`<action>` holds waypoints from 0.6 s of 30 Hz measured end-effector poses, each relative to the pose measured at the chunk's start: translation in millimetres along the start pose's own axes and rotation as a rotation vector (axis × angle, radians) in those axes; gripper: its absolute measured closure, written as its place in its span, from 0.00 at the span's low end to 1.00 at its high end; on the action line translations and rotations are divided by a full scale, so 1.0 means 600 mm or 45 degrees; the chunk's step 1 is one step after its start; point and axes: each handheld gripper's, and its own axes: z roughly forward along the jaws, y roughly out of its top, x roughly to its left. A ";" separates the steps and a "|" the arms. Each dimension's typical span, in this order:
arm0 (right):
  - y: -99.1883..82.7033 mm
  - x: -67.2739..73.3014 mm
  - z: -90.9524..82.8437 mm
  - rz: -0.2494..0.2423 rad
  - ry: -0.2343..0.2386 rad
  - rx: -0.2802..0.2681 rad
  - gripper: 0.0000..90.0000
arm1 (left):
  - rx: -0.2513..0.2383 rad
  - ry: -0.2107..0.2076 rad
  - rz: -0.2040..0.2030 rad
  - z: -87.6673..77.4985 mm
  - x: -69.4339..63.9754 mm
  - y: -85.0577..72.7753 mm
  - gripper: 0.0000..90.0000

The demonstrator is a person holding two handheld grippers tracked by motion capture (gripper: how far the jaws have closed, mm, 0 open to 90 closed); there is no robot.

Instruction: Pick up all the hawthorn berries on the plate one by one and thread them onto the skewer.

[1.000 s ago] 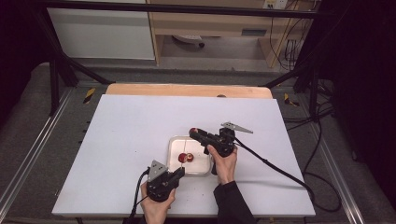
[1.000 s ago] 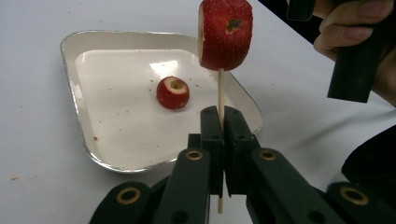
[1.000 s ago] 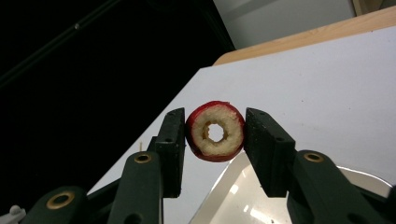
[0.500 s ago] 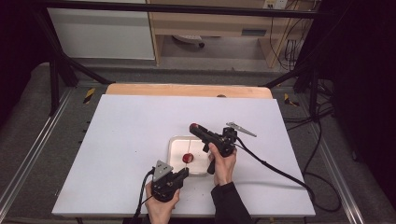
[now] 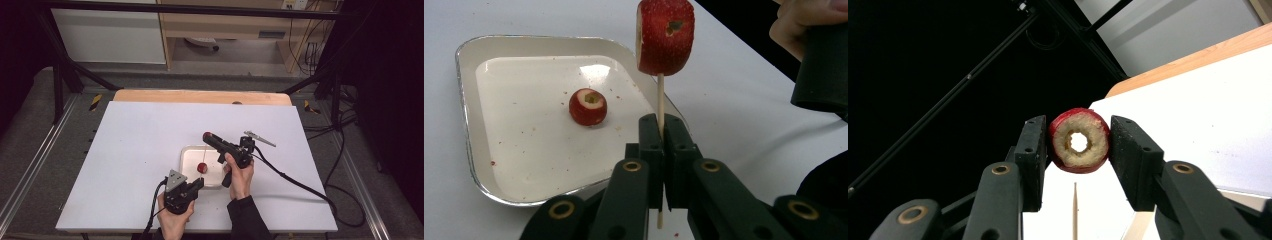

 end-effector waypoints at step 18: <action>-0.001 -0.001 -0.001 -0.029 0.003 0.015 0.67 | -0.012 -0.006 -0.005 -0.002 0.001 0.001 0.98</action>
